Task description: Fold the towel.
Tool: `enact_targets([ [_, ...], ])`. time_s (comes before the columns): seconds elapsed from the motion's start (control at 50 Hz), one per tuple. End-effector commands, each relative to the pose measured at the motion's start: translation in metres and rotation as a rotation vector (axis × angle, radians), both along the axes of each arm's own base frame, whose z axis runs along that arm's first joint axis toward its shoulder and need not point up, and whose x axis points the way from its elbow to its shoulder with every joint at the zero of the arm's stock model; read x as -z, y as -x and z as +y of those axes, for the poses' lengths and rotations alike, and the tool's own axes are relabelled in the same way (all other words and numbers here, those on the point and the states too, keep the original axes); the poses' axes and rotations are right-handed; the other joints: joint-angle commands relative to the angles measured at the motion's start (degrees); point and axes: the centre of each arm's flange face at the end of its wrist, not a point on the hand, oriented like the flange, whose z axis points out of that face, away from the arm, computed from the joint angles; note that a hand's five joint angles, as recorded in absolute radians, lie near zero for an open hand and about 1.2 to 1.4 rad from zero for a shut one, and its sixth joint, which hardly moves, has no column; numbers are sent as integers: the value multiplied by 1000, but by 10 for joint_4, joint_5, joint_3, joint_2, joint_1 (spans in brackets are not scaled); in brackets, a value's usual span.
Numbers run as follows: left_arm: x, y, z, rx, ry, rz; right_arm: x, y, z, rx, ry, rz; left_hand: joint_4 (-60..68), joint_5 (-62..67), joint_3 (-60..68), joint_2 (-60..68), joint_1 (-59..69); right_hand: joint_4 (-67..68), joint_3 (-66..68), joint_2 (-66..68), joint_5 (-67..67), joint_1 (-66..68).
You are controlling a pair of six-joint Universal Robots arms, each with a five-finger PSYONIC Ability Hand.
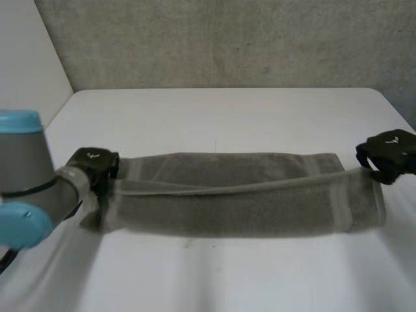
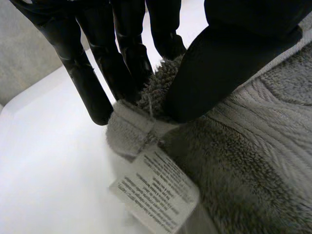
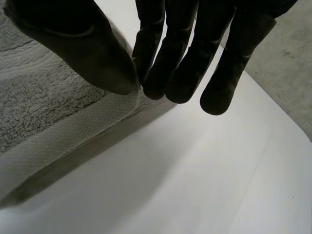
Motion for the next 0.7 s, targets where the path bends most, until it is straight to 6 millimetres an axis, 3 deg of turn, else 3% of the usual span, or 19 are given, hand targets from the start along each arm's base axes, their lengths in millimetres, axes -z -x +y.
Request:
enact_targets([
  [0.02,9,21,-43,19,58,16,20,-21,-40,47,41,-1,102,109,103,102,112,33,40,35,28,54],
  [0.12,17,30,-74,14,79,16,32,-36,-67,79,107,28,102,109,103,102,112,33,40,35,28,54],
  [0.36,30,38,-98,2,58,-6,40,-44,-96,122,177,38,102,109,103,102,112,33,40,35,28,54],
  [0.38,31,38,-99,0,55,-6,43,-44,-99,127,173,43,-66,-59,-65,-66,-56,-100,-93,-97,-105,-79],
  [0.4,31,38,-99,0,55,-6,43,-44,-99,127,173,43,-68,-61,-67,-67,-57,-101,-94,-99,-106,-80],
  [0.42,31,38,-99,-1,51,-9,48,-45,-100,133,160,50,-547,-540,-546,-547,-537,-667,-660,-665,-672,-646],
  [0.46,29,40,-98,4,55,-7,52,-47,-100,136,144,57,-533,-527,-533,-533,-523,-667,-660,-665,-672,-646],
  [0.5,26,44,-97,11,63,-3,48,-54,-97,125,134,52,-598,-591,-597,-598,-588,-667,-660,-665,-672,-646],
  [0.56,12,48,-97,15,96,13,43,-56,-97,122,142,42,-598,-591,-597,-598,-588,-667,-660,-665,-672,-646],
  [0.6,-10,52,-95,21,140,34,20,-56,-96,136,179,-11,-598,-591,-597,-598,-588,-667,-660,-665,-672,-646],
  [0.62,-10,52,-95,21,141,34,20,-56,-96,136,179,-11,-598,-591,-597,-598,-588,-667,-660,-665,-672,-646],
  [0.68,-46,55,-85,25,194,80,-13,-56,-90,160,232,-104,-598,-591,-597,-598,-588,-667,-660,-665,-672,-646],
  [0.7,-46,55,-85,25,194,81,-13,-56,-90,160,232,-105,-598,-591,-597,-598,-588,-667,-660,-665,-672,-646],
])
